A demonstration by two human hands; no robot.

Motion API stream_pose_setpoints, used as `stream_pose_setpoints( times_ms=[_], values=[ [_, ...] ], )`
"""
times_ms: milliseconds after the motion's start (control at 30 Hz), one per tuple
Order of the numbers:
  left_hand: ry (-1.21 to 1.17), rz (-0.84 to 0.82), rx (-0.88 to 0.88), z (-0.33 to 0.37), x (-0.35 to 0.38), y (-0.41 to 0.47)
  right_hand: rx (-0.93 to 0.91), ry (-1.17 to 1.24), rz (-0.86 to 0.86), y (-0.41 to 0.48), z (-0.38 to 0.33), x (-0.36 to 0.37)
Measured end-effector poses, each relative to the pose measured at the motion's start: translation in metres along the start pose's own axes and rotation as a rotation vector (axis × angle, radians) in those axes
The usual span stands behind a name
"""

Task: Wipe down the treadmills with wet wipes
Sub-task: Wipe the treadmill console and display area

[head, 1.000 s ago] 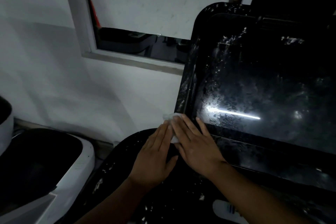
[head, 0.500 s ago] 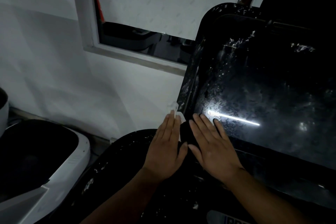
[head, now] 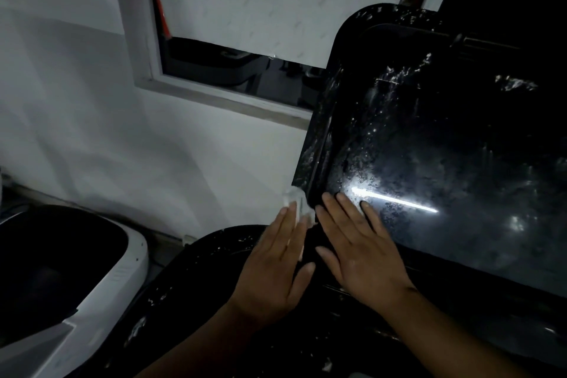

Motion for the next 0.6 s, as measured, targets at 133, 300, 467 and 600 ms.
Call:
stream_pose_setpoints(
  times_ms=[133,300,467,600],
  values=[
    [-0.009,0.058,-0.156,-0.006,-0.007,0.055,0.085,0.001,0.017,0.022,0.021,-0.007],
    [-0.014,0.055,-0.063,-0.011,0.001,0.008,0.091,-0.021,0.013,0.023,0.019,-0.007],
    [-0.010,0.045,-0.156,-0.015,-0.006,0.066,0.085,-0.022,0.002,0.024,0.018,-0.008],
    [-0.056,0.018,-0.141,-0.004,-0.004,0.047,0.089,-0.013,-0.015,0.024,0.018,-0.005]
  ],
)
Point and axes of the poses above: each hand's wrist, its own y-axis towards the middle knuckle, its own x-axis out of the palm, z = x × y, the point moved 6 cm from there along y, towards the middle knuckle, and after that the axes turned 4 degrees about y, right-handed, at the moved point
